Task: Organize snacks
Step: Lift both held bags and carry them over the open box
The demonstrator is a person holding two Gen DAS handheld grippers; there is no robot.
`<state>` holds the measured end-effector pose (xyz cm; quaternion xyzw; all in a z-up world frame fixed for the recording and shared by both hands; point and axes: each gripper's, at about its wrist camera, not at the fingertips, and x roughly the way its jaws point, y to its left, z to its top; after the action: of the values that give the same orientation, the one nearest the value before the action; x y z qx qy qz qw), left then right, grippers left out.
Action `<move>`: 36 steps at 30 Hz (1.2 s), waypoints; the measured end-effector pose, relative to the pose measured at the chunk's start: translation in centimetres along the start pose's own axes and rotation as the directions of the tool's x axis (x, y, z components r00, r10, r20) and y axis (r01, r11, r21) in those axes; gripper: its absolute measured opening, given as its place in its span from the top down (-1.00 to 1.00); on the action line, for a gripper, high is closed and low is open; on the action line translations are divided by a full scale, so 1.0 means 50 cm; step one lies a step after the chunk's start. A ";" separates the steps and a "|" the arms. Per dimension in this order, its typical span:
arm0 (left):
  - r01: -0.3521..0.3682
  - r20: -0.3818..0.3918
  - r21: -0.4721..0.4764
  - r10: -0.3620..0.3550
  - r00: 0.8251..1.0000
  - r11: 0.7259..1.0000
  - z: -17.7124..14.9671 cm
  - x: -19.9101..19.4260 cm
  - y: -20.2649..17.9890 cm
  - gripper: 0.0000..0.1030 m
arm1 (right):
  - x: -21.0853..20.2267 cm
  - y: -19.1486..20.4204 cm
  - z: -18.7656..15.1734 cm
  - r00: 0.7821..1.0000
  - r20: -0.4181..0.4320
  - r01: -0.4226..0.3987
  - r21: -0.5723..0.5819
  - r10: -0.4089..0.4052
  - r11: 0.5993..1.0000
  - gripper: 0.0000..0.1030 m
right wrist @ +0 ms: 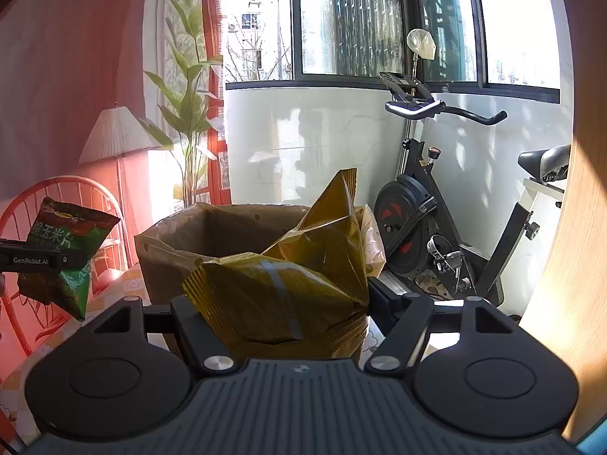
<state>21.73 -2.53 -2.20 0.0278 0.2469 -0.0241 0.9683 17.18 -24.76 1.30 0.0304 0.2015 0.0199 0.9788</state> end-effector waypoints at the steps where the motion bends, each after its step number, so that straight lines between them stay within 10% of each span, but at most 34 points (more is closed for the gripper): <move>1: 0.005 0.008 0.003 -0.005 1.000 1.000 0.006 0.001 -0.003 -0.44 | 0.004 -0.002 0.009 1.000 -0.002 -0.001 0.000 0.001 1.000 -0.39; 20: 0.049 0.082 0.061 -0.054 0.995 0.997 0.105 0.032 -0.078 -0.44 | 0.148 0.045 0.164 0.998 0.052 -0.010 -0.154 0.018 0.988 -0.39; 36: 0.083 0.069 0.102 -0.090 0.993 0.991 0.166 0.171 -0.155 -0.45 | 0.308 0.010 0.151 0.997 0.040 -0.062 -0.143 0.068 0.988 -0.39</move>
<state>32.69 -11.07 0.65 0.0642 0.2104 -0.0794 0.9723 34.29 -23.88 2.21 -0.0322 0.1765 0.0655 0.9816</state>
